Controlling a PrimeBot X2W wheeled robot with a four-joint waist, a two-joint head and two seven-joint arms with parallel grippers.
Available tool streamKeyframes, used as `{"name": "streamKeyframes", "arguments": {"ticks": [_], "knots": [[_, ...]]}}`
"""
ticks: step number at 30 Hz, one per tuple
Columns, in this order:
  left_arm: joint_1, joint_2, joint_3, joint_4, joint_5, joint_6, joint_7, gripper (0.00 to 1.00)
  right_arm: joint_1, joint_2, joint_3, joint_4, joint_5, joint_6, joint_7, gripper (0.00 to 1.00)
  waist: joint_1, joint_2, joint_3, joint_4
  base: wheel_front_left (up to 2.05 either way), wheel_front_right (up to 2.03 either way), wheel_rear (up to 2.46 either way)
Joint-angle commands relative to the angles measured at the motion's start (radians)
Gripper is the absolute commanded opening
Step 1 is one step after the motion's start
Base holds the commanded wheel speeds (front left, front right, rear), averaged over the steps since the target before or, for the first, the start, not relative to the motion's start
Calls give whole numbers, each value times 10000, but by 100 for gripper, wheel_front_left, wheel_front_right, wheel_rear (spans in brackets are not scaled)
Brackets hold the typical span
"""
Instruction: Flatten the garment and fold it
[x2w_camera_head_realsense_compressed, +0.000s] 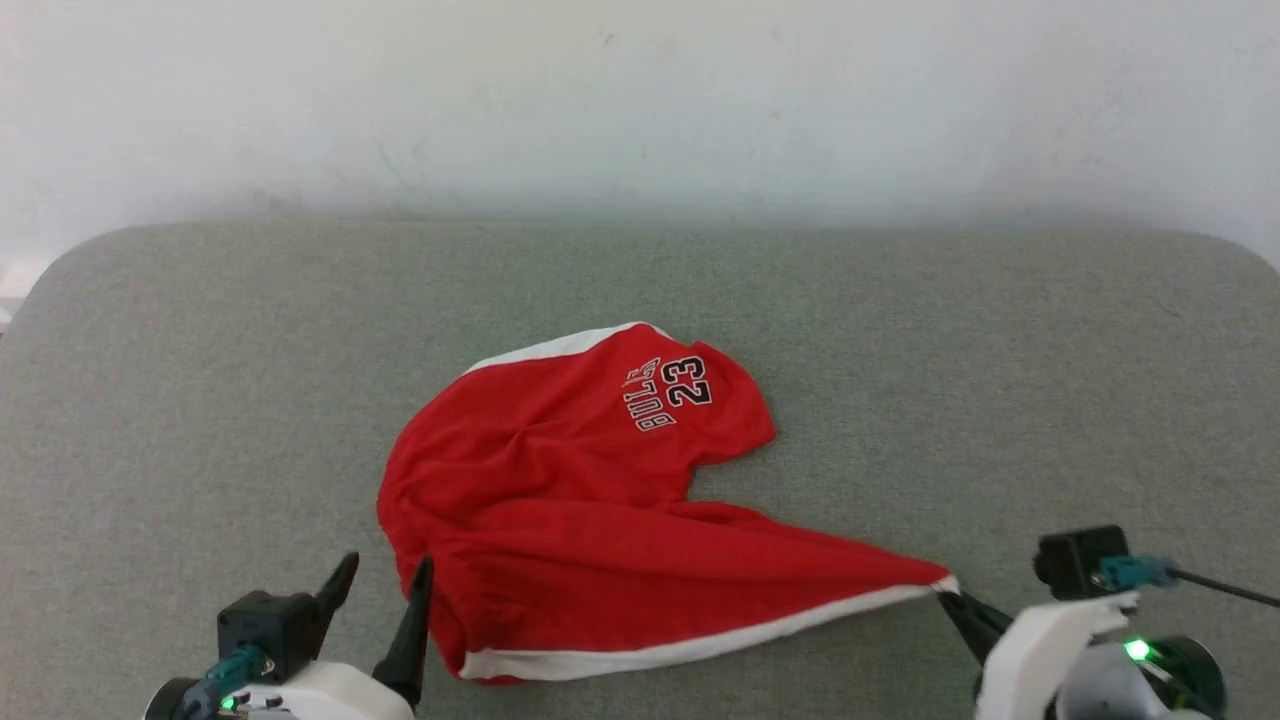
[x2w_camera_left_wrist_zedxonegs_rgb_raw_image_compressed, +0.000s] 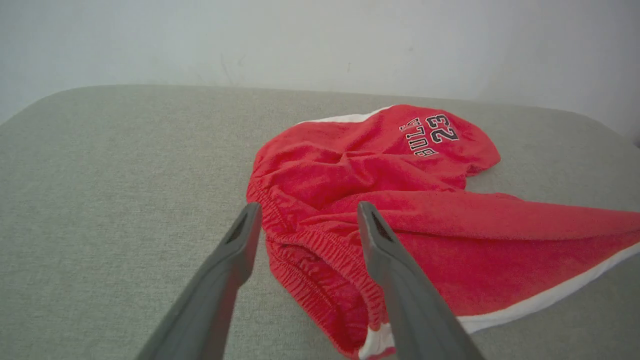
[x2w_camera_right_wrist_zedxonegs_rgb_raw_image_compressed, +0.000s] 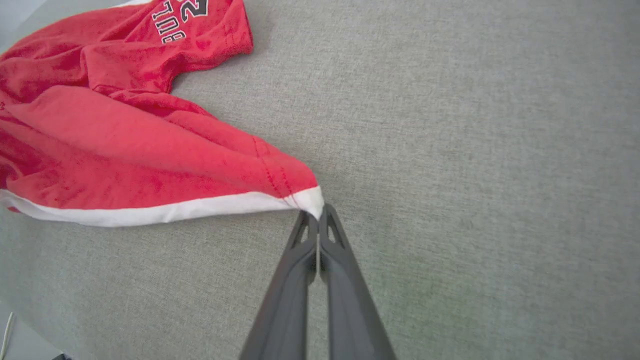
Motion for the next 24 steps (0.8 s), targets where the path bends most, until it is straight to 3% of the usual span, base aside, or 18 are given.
{"name": "streamKeyframes", "arguments": {"ticks": [1, 4, 9, 14, 23, 24], "knots": [[226, 389, -111, -207, -289, -227, 833, 100, 543, 141, -505, -498, -267, -7, 296, 0, 0, -1, -43, -66, 0, 0, 0], [299, 858, -343, -474, -704, -611, 2131, 100, 1086, 367, -949, -1095, -519, -7, 690, 0, 0, -1, -14, -164, 0, 0, 0], [130, 1136, -988, -538, -1295, -1257, 3785, 100, 1388, 672, -990, -1690, -709, -7, 1106, 0, 0, -1, 144, -473, 0, 0, 0], [-188, 1106, -1289, -153, -1395, -1388, 4414, 100, 1291, 815, -885, -1904, -702, -7, 1196, 0, 0, -1, 348, -709, 0, 0, 0], [-1227, 619, -1817, 1887, -1878, -1688, 5757, 100, 1013, 893, -722, -1860, -642, -7, 1136, 0, 0, -1, 793, -904, 0, 0, 0], [-1284, 639, -1946, 2037, -1887, -1753, 6010, 92, 991, 880, -715, -1838, -635, -7, 1123, 0, 0, -1, 804, -925, 0, 0, 0]]}}
